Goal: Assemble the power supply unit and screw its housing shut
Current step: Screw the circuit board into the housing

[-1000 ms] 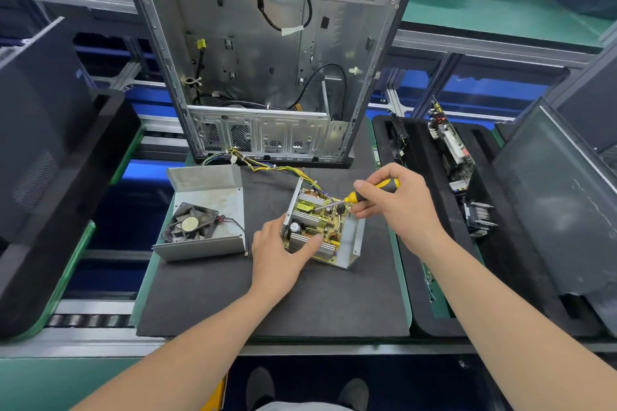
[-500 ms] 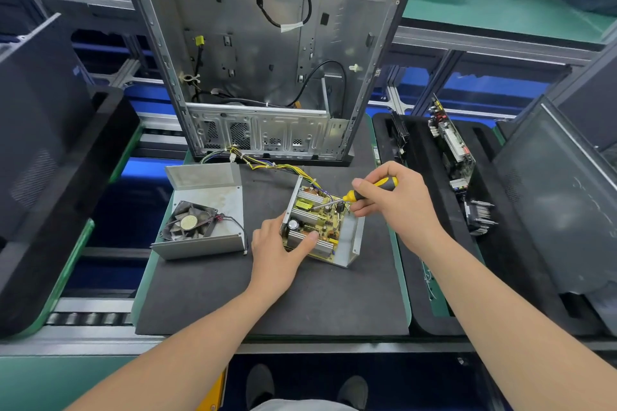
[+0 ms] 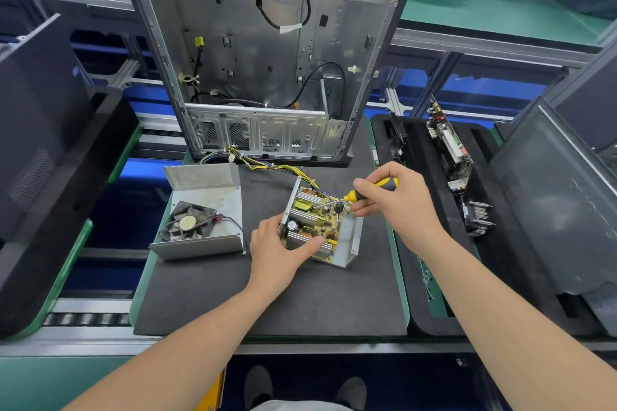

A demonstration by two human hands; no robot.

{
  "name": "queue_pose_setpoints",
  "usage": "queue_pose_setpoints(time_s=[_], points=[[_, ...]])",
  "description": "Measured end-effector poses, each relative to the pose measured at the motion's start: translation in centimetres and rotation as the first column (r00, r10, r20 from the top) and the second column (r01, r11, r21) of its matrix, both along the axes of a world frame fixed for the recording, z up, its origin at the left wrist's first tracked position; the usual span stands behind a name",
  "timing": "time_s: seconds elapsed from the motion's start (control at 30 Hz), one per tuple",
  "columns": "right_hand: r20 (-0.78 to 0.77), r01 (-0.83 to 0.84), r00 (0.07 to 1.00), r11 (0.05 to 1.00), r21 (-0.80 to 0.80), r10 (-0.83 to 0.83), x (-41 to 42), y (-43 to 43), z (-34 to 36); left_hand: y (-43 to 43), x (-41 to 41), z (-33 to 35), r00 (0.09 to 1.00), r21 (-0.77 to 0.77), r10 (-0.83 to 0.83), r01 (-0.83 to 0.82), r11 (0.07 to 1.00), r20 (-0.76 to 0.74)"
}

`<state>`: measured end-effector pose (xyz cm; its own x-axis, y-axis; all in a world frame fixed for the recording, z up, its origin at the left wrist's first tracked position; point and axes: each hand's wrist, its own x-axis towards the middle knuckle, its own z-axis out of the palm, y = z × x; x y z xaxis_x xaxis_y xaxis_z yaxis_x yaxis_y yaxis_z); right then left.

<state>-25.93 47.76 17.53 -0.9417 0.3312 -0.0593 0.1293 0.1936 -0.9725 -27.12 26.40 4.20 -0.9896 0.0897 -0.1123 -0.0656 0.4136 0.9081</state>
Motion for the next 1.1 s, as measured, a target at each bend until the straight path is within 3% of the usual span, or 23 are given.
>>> queue_pose_setpoints(time_s=[0.37, 0.47, 0.57, 0.67, 0.87, 1.1], points=[[0.004, 0.0, 1.0, 1.0, -0.01, 0.0, 0.1, 0.0, 0.1, 0.1, 0.0, 0.6, 1.0, -0.042, -0.028, 0.028, 0.999, 0.012], [0.004, 0.006, 1.0, 1.0, -0.024, -0.006, 0.2, 0.1, 0.1, -0.7, 0.4, 0.2, 0.998, 0.027, -0.06, 0.061, 0.998, -0.029], [0.005, 0.014, 1.0, 1.0, -0.028, -0.014, 0.3, 0.5, 0.3, -2.3, 1.1, -0.5, 0.964, 0.087, -0.143, 0.166, 0.982, -0.223], [0.011, 0.033, 0.999, 0.999, 0.004, -0.033, 0.5, 1.1, 0.4, -3.0, 0.8, -1.0, 0.856, -0.066, -0.282, 0.282, 0.957, -0.433], [0.031, 0.013, 0.999, 0.977, 0.215, -0.02, 1.1, 1.9, 1.5, -2.5, -0.4, -0.2, 0.84, -0.21, -0.4, 0.344, 0.915, -0.367], [0.061, -0.159, 0.987, 0.813, 0.56, 0.151, 2.1, -0.2, 2.3, -1.8, -0.5, -0.4, 0.863, -0.211, -0.335, 0.272, 0.939, -0.377]])
